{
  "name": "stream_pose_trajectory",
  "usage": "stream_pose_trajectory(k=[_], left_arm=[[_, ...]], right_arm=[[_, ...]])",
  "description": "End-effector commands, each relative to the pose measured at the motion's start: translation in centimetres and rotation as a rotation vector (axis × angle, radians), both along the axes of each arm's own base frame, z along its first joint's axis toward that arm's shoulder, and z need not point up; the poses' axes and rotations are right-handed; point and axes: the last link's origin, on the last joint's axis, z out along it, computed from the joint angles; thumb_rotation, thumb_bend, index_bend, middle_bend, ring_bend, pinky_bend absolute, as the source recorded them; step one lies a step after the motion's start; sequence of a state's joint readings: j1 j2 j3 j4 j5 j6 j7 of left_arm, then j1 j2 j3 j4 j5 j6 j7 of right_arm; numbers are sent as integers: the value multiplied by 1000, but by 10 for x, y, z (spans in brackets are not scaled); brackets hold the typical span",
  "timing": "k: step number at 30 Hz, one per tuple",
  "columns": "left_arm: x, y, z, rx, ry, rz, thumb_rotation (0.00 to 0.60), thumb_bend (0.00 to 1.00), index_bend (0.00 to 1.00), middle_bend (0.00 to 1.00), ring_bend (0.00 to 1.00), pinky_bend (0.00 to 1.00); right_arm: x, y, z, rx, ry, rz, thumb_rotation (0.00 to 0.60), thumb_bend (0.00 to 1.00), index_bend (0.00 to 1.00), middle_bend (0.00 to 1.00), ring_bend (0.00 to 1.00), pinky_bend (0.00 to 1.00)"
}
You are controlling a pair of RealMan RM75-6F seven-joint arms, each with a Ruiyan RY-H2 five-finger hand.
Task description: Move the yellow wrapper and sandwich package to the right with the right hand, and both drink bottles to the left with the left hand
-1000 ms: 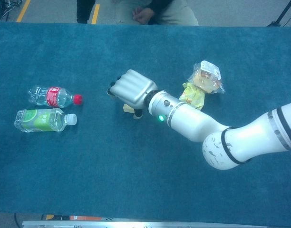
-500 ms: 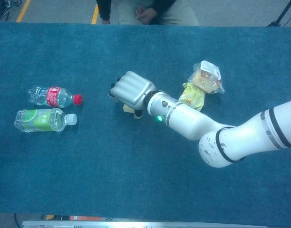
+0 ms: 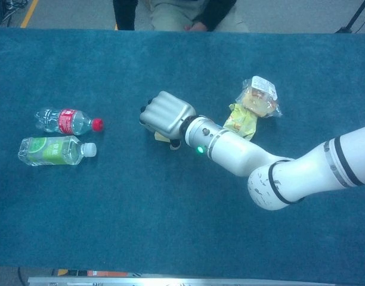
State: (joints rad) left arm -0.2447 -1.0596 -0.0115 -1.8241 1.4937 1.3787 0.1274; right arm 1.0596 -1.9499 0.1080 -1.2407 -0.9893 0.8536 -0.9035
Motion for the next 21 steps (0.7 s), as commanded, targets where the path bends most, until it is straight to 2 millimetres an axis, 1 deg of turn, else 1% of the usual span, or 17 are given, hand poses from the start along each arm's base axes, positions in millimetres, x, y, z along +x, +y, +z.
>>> stream_pose_trajectory(k=[1,3,7,21], left_arm=[[-1,0,1,1,-1,5,600,229,126,124,38,184],[-2,0,1,5,-3,7,600,229,126,124,38,184],[-2,0,2,9,-9,7,600,230,126,124,38,184],[-3,-1,4,16,-8,14,600,230,126,123,38,184]], right_arm=[[0,0,-1,1,0,-2,600,19,462,284,260,432],[1,0,-1,0,-2,-1,600,21,476,289,260,432],[1,-1,-1,-2,-5,-4,600,56,498,296,260,432],[2,-5,0,-3,-22,-25,600,61,589,330,274,432]])
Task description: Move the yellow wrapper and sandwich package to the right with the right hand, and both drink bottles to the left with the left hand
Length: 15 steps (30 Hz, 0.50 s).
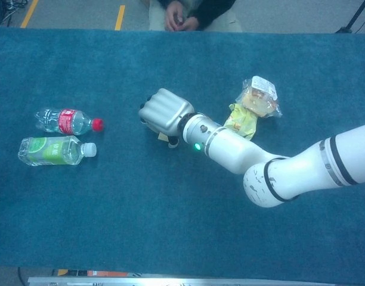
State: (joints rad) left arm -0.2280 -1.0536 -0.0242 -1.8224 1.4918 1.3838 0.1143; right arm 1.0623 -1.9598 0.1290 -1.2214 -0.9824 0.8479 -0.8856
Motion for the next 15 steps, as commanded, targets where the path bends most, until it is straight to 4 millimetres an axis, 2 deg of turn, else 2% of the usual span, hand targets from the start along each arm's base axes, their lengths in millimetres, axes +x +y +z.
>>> stream_pose_trajectory(k=[1,15], left_arm=[[0,0,0,-1,0,3,600,229,126,123,38,184],[-1,-1,0,-5,-1,2,600,229,126,122,37,184]], right_arm=[[-1,0,1,2,-1,-2,600,61,593,333,276,432],[-14,-2,16,-5,-5,-7,600,61,631,348,290,433]])
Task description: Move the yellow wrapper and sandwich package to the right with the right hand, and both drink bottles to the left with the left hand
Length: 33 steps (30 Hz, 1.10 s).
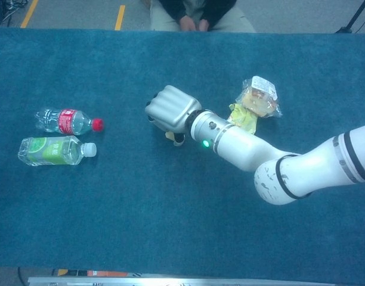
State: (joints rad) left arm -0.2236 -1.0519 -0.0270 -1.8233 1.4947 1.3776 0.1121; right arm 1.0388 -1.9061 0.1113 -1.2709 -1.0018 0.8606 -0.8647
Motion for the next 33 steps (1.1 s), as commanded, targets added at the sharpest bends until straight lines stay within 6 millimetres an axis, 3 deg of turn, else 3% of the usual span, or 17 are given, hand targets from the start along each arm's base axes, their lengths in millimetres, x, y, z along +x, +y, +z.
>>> stream_pose_trajectory(k=[1,9,33], left_arm=[[0,0,0,-1,1,1,600,229,126,122,37,184],[1,0,-2,-9,4,-3,600,229,126,121,37,184],[0,-2,-1,-14,9,3,600,229,124,114,36,184]], right_arm=[[-5,0,5,-4,0,-1,600,61,631,348,290,433],[-13,-1,16,-3,-17,-11,600,61,631,348,290,433],[-15,-5,12,-11,12,-26,600,61,631,348,290,433]])
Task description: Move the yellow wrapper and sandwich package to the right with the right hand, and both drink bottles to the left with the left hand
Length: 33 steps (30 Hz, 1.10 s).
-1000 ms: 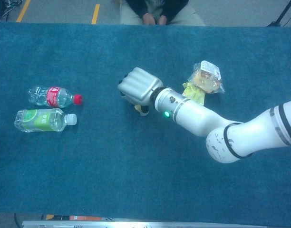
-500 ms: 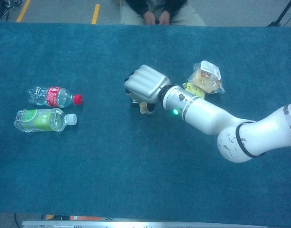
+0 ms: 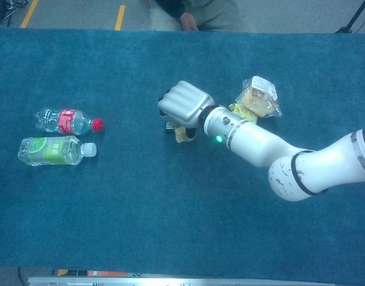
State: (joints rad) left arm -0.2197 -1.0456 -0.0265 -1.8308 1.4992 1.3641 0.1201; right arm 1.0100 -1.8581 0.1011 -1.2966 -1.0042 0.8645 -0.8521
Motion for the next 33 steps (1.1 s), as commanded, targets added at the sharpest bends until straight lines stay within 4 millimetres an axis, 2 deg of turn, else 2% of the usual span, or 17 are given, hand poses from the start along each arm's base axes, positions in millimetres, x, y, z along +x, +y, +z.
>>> stream_pose_trajectory(k=[1,11,22,27,33], left_arm=[[0,0,0,-1,-1,1,600,229,124,113,36,184],[-1,0,0,-2,-3,0,600,229,124,110,35,184],[-2,-2,1,0,-4,5,600,229,124,108,35,184],[-2,-1,0,-2,-1,4,600,229,124,108,35,184],[-1,-1,-1,-5,2,7,600,229,124,108,35,184]], right_arm=[[1,1,-1,4,4,4,600,61,631,348,290,433],[1,4,-2,11,11,11,600,176,645,352,295,433],[8,5,8,27,-51,-12,600,189,676,367,303,433],[16,16,20,79,-106,-15,600,189,680,370,305,433],[20,45,31,187,-134,20,600,189,681,370,305,433]])
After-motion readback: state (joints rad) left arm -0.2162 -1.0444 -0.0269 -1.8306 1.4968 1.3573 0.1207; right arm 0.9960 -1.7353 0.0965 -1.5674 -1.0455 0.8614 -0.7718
